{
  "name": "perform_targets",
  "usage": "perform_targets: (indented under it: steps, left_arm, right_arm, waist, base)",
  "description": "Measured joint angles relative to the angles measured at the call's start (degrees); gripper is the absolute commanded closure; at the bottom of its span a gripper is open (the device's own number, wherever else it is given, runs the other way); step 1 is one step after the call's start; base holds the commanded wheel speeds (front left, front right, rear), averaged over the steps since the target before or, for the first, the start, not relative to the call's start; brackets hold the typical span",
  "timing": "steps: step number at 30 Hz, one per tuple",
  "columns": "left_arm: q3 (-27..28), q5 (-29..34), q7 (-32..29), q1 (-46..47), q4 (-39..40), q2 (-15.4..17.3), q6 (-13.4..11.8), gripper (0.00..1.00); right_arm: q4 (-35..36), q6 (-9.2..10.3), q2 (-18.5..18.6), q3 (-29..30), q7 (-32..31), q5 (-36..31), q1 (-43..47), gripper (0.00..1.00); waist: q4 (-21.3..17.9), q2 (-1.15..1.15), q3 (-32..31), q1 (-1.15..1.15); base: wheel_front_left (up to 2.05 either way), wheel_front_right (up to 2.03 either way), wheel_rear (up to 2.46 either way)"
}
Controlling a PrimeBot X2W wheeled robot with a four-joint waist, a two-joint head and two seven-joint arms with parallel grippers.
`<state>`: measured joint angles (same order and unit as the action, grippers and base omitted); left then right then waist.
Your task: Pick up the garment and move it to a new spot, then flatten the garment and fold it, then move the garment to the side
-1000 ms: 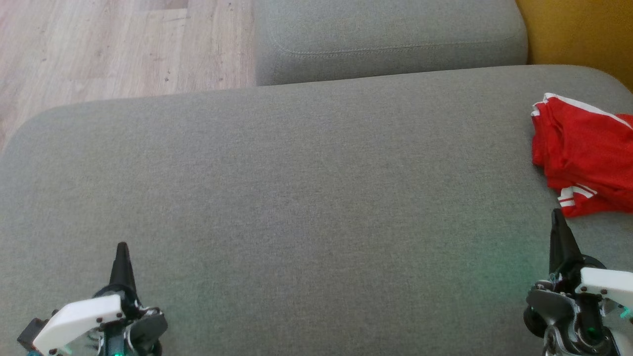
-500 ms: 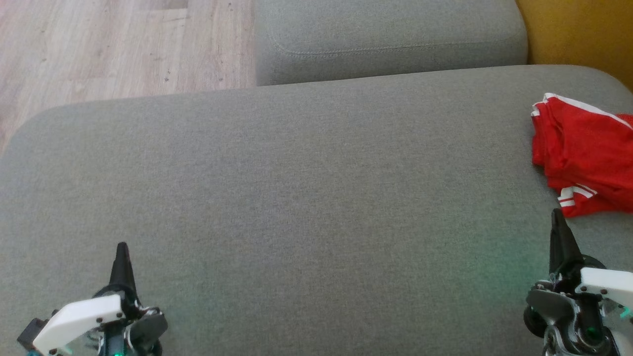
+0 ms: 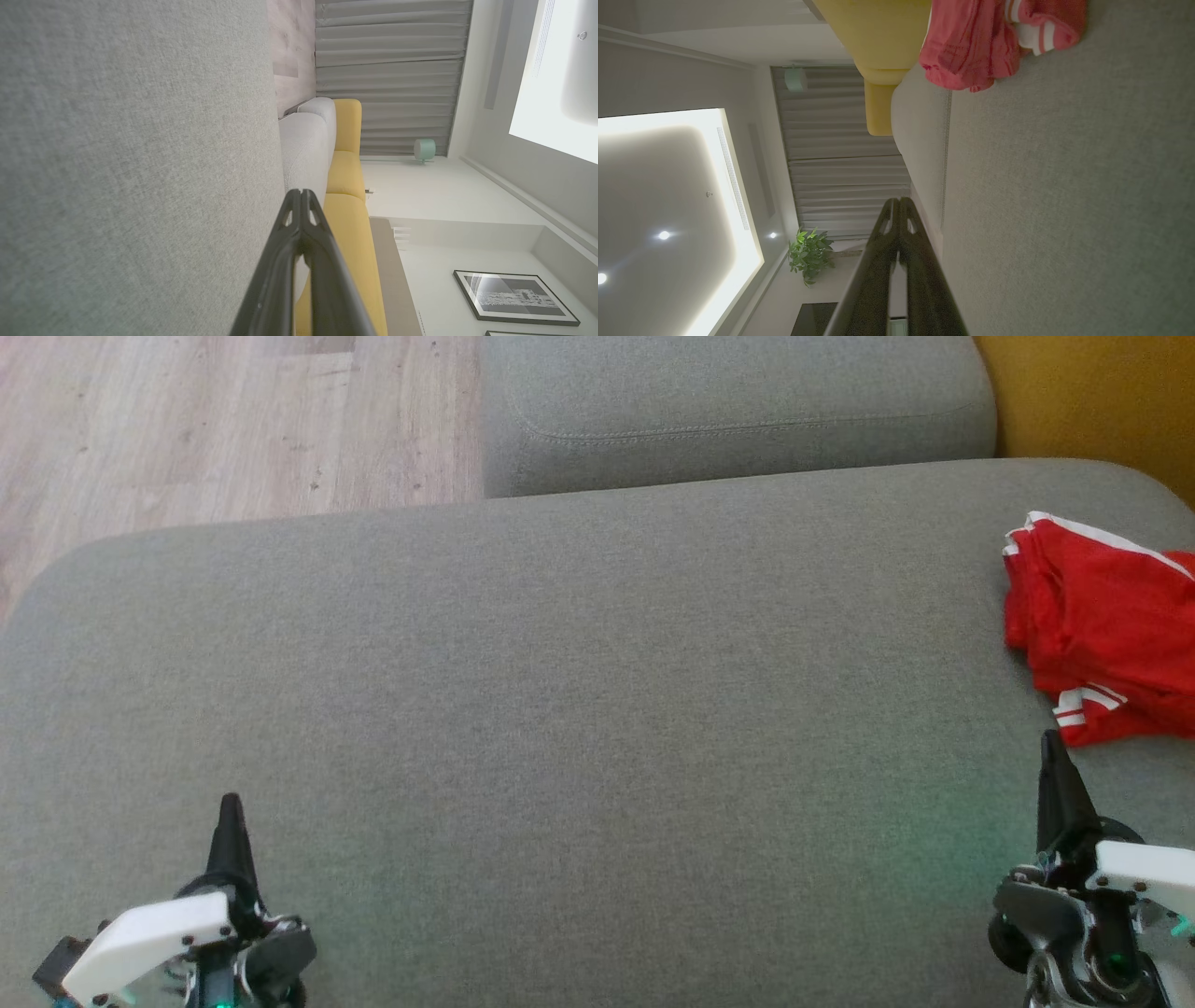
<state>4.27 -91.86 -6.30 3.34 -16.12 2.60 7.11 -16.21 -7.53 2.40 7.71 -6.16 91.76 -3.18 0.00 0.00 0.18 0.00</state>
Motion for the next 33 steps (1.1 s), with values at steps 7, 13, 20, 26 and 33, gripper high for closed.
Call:
perform_targets:
  steps: [7, 13, 20, 26, 33]
  left_arm:
    - [0.0, 0.0, 0.0, 0.0, 0.0, 0.0, 0.0, 1.0]
    - [0.0, 0.0, 0.0, 0.0, 0.0, 0.0, 0.0, 1.0]
    - [0.0, 0.0, 0.0, 0.0, 0.0, 0.0, 0.0, 1.0]
    - [0.0, 0.0, 0.0, 0.0, 0.0, 0.0, 0.0, 1.0]
    - [0.0, 0.0, 0.0, 0.0, 0.0, 0.0, 0.0, 1.0]
  right_arm:
    - [0.0, 0.0, 0.0, 0.0, 0.0, 0.0, 0.0, 1.0]
    - [0.0, 0.0, 0.0, 0.0, 0.0, 0.0, 0.0, 1.0]
    - [0.0, 0.0, 0.0, 0.0, 0.0, 0.0, 0.0, 1.0]
    - [0.0, 0.0, 0.0, 0.0, 0.0, 0.0, 0.0, 1.0]
    - [0.0, 0.0, 0.0, 0.0, 0.0, 0.0, 0.0, 1.0]
  waist:
    - [0.0, 0.0, 0.0, 0.0]
    - [0.0, 0.0, 0.0, 0.0]
    - [0.0, 0.0, 0.0, 0.0]
    - [0.0, 0.0, 0.0, 0.0]
    - [0.0, 0.0, 0.0, 0.0]
  base:
    - [0.0, 0.0, 0.0]
    - [0.0, 0.0, 0.0]
    - [0.0, 0.0, 0.0]
    - [0.0, 0.0, 0.0]
    - [0.0, 0.0, 0.0]
